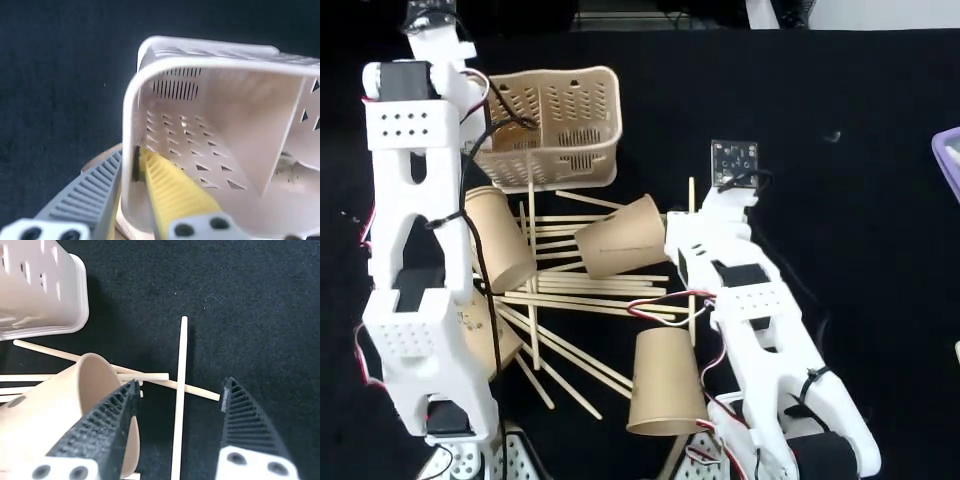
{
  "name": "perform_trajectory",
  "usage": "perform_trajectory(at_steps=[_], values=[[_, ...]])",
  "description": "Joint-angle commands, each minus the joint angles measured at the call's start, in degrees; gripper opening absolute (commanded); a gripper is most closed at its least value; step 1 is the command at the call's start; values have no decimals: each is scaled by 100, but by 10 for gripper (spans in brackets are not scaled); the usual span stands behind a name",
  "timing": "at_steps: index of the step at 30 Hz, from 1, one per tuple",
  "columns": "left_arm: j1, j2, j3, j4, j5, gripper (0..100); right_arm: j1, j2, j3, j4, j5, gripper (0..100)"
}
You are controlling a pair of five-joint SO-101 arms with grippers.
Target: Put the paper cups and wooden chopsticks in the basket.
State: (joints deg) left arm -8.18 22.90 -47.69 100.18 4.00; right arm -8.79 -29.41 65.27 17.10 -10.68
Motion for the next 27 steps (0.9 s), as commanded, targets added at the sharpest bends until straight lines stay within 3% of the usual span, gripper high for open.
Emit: perform_trajectory(at_steps=[1,14,20,27], values=[[215,-756,690,70,-70,29,-62,22,-136,-105,9,269],[207,-1240,1191,53,-70,35,-53,22,-119,-105,9,269],[154,-1257,1130,-255,-70,245,-53,22,-119,-105,9,269],[-31,-1301,1121,-993,-44,227,-53,22,-110,-105,9,269]])
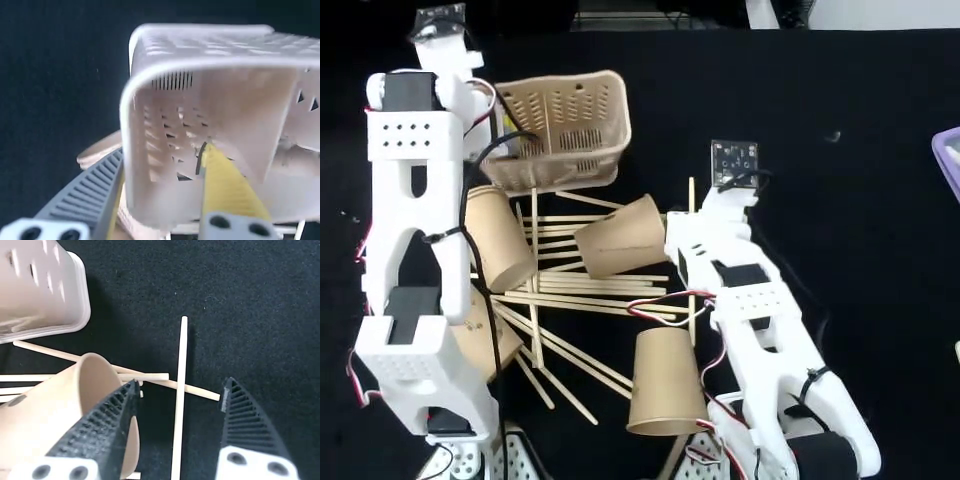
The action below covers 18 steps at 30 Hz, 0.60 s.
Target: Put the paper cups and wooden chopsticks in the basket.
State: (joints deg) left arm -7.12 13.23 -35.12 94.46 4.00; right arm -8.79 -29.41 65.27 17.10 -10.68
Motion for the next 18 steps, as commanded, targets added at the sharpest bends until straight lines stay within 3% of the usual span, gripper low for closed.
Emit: perform_trajectory(at_steps=[1,18], values=[[-145,-334,-136,-527,-44,225,-53,22,-110,-105,9,269],[-242,-334,-2158,-440,-44,227,-53,22,-127,-105,9,269]])
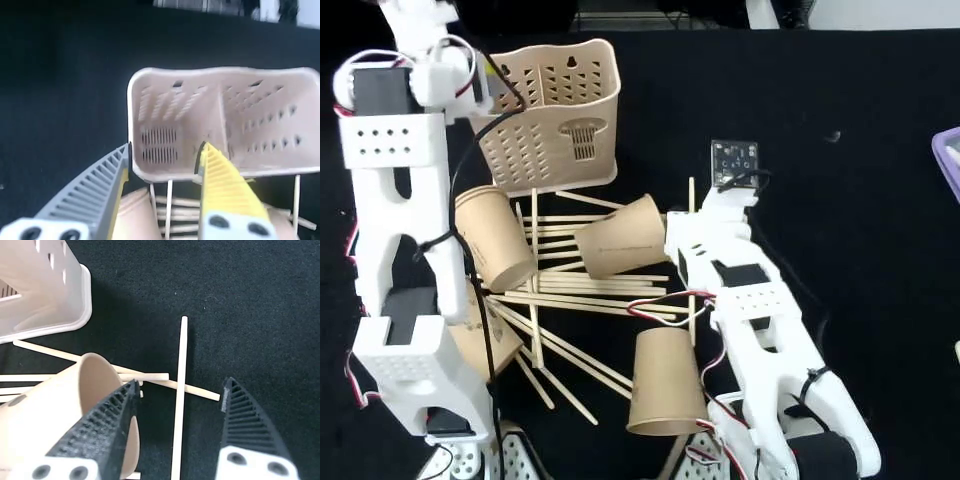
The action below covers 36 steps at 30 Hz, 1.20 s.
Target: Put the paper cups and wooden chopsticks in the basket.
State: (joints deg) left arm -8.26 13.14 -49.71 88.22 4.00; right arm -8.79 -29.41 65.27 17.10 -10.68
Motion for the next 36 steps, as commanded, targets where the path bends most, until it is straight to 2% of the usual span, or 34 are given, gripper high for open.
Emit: perform_trajectory(at_steps=[1,5,10,17,21,23,31,36], values=[[-145,-325,-831,343,-53,226,-53,13,-127,-97,9,269],[-295,-325,-1420,1248,-79,224,-44,-22,-110,-70,9,269],[-1086,-448,-1297,1275,-70,223,-44,-31,-101,-62,9,269],[-1886,-1319,620,1275,-88,223,-44,-136,-259,404,9,269],[-1991,-1899,2149,1222,-545,223,-44,-716,-312,1020,9,269],[-2035,-2092,3073,862,-668,223,-53,-1103,-207,1204,9,269],[-2440,-2848,6695,-2031,-677,223,-88,-2615,760,853,9,269],[-2448,-3270,8347,-3358,-659,223,-607,-2976,901,1029,334,269]])
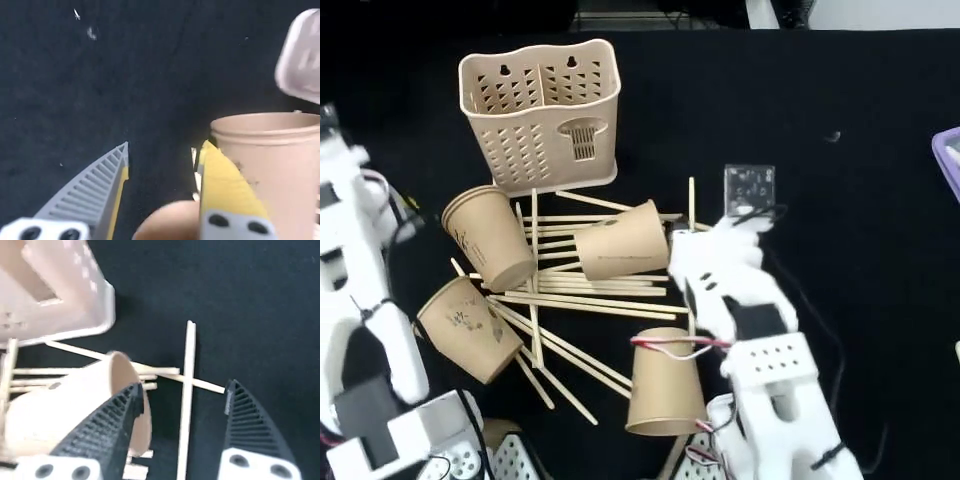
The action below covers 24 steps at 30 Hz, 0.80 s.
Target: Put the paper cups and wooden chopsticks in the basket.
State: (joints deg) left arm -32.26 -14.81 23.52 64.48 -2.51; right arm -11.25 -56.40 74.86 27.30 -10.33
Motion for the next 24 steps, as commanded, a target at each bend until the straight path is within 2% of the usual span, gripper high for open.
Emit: perform_trajectory(at_steps=[1,5,10,19,24], values=[[-48,-527,1288,-1204,79,223,-510,-251,-92,62,413,269],[-40,-519,2132,-2110,809,223,-949,48,-338,308,615,271],[-13,-387,2853,-3068,1565,223,-967,778,-884,642,615,272],[251,-360,3125,-3112,1547,223,-976,1631,-2299,2259,624,273],[347,-360,3196,-3130,1547,223,-1002,1675,-2431,2426,879,273]])
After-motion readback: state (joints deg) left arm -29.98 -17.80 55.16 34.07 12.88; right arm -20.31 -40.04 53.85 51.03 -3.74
